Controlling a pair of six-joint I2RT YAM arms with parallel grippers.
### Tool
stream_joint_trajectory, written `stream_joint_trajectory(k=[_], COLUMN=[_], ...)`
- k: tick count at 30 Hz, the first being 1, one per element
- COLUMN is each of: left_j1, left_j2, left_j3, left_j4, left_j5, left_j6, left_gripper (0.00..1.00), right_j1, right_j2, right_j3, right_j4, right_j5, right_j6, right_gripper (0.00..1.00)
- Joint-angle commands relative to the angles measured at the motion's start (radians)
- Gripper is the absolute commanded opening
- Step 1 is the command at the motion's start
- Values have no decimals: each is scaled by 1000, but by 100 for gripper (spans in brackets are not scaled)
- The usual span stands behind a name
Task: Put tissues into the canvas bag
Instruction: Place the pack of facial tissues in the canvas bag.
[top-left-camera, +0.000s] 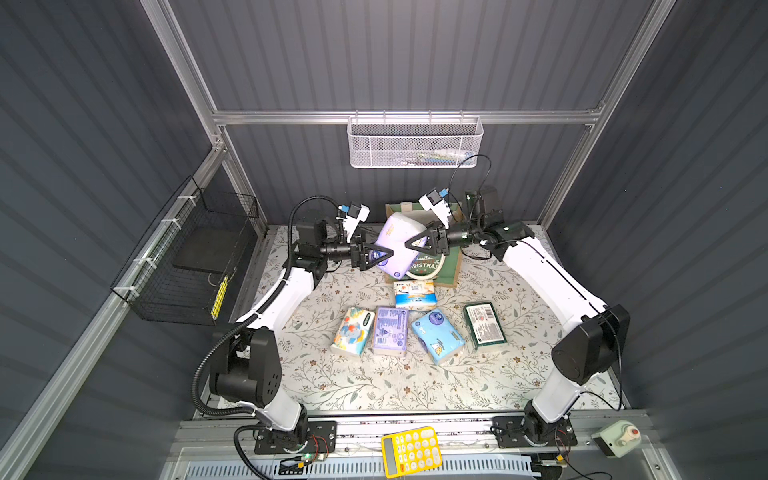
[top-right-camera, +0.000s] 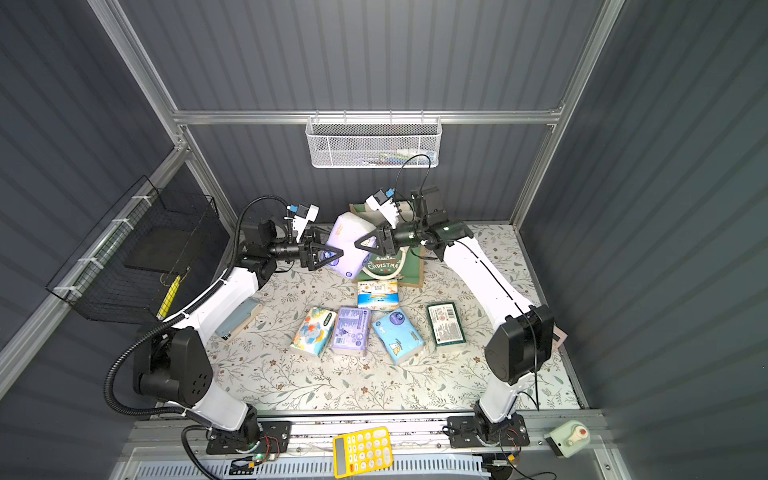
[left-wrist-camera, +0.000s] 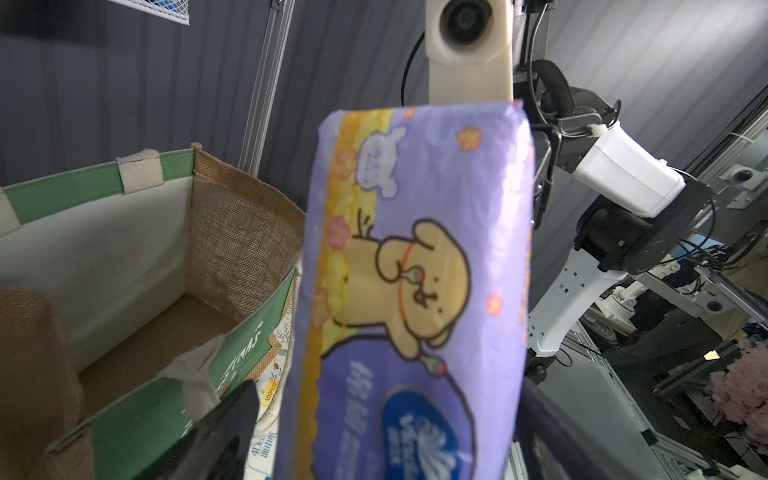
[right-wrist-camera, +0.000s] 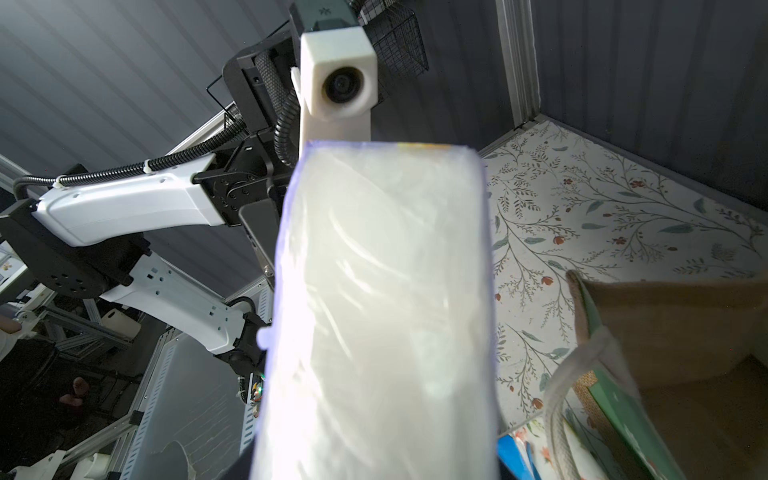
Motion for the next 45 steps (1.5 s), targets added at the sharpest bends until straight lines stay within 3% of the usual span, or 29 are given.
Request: stream_joint_trajectory(k=[1,11,15,19,22,27,30,33,39,45], left_j1=[-6,-10,-12,-13,-12,-12,-12,-13,-23,-32], left_j2=[11,8,10,23,50,153,214,206,117,62], left_j3=[48,18,-6,-46,-72,-56,-1,-6,-83,-140], left_j4=[39,133,260,496,725,1184,1295,1266,1025,922], left_j5=[45,55,49,28,-14,-99,-141,-194,-295,-380], left_j6=[-21,-95,-188,-363,-534,-901,-1033,-983,-747,-648], left_gripper=[90,59,45,40,36,35,29,28,27,26], right_j1=[4,7,6,5,-2,-38,-57,-59,-55,-26], right_j2=[7,18,17,3,-20,-85,-120,-138,-104,-41], right_j3=[40,48,48,35,8,-97,-169,-208,-238,-201], right_j4=[40,46,51,56,94,251,363,416,559,647], right_j5=[-45,-40,-29,6,44,90,105,125,155,196], right_j6=[14,27,38,44,70,192,287,338,488,551], right_gripper=[45,50,54,58,68,83,86,87,85,84])
